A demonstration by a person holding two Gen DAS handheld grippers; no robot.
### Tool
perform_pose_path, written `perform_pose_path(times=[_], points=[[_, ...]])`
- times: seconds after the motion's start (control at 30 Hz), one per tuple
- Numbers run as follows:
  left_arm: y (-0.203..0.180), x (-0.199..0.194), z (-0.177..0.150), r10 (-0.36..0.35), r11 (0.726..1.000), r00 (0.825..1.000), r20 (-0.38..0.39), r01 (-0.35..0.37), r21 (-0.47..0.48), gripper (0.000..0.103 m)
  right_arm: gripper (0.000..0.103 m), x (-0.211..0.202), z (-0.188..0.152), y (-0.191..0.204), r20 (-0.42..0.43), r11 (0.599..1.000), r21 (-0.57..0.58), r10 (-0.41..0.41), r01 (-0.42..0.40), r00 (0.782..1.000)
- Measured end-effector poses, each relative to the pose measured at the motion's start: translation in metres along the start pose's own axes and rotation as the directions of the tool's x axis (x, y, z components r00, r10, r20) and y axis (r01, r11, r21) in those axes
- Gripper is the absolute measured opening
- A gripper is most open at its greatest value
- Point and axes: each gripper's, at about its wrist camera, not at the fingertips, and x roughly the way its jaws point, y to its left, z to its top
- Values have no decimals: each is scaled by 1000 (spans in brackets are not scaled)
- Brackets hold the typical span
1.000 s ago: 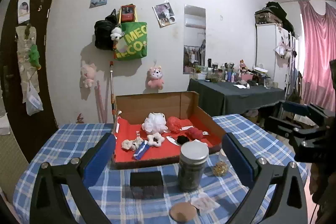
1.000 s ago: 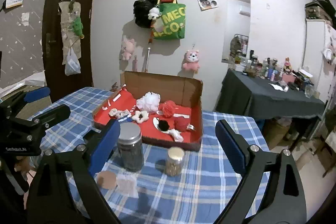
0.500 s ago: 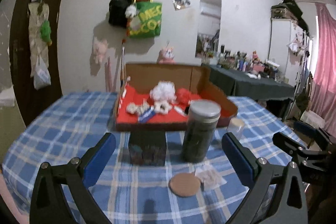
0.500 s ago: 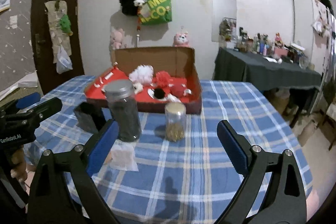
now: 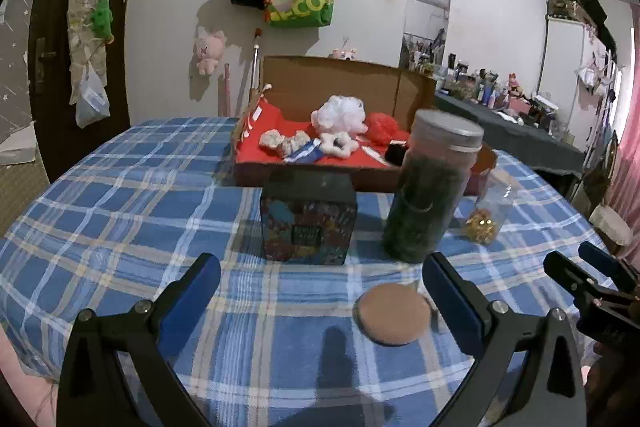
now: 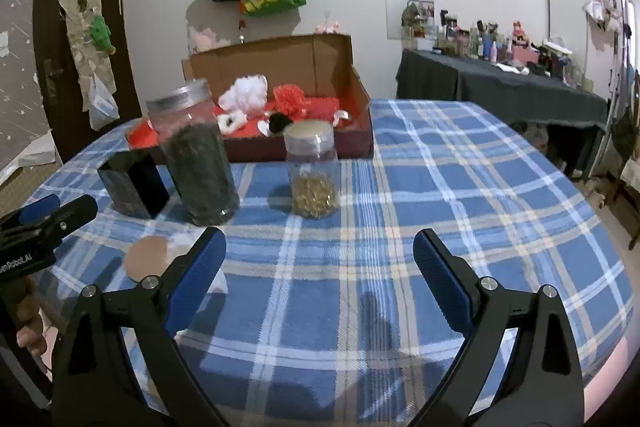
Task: Organize soft objects
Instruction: 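Grasp the tan round pad with the left tool while the right tool grasps the white tissue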
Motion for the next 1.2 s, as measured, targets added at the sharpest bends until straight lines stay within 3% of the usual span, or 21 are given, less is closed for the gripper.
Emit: perform_pose_path(times=[0.57, 0.93, 1.07, 1.2], points=[[-7, 26, -20, -11, 1000, 996, -87, 14, 27, 103, 96, 21, -14, -11, -67, 1000, 21, -11, 12, 998], [-26, 50, -28, -84, 992, 967, -240, 104, 75, 103, 96, 28, -13, -15, -90, 1000, 17, -2, 4, 996], [-30, 57, -29, -54, 989, 961, -270, 89, 120, 103, 96, 30, -11, -13, -94, 1000, 14, 6, -5, 996], [-27, 57, -29, -39, 984, 958, -283, 86, 156, 103, 96, 35, -9, -5, -117, 998, 13, 67, -66, 991]])
